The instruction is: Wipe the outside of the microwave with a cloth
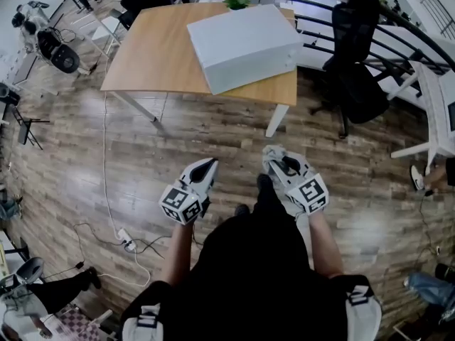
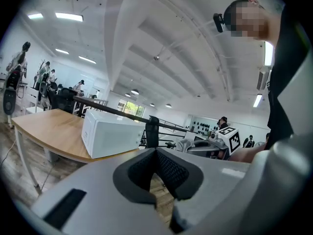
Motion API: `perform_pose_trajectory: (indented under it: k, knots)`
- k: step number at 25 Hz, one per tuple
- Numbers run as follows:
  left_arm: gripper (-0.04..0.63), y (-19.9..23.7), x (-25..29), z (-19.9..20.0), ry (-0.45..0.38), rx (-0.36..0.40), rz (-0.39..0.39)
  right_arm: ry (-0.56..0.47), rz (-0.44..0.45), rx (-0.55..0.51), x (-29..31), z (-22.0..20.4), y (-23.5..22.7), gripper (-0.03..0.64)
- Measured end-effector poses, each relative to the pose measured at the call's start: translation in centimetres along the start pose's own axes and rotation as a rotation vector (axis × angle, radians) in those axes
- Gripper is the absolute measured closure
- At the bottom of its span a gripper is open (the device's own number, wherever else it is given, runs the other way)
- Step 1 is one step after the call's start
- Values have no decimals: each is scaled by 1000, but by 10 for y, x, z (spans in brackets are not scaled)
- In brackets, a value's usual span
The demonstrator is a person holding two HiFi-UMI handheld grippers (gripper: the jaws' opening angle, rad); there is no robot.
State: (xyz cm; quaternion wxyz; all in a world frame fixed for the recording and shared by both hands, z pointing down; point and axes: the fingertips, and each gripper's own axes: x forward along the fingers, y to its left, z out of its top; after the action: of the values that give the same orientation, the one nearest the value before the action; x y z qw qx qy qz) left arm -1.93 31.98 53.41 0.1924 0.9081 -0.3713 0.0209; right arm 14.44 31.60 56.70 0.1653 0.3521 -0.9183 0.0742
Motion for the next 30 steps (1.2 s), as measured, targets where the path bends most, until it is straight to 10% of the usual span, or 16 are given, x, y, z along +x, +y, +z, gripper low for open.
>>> perform_pose_trajectory:
  k: [30]
  knots:
    - [592, 48, 105, 46, -110, -35, 325, -20, 310, -162, 98, 50, -153, 557]
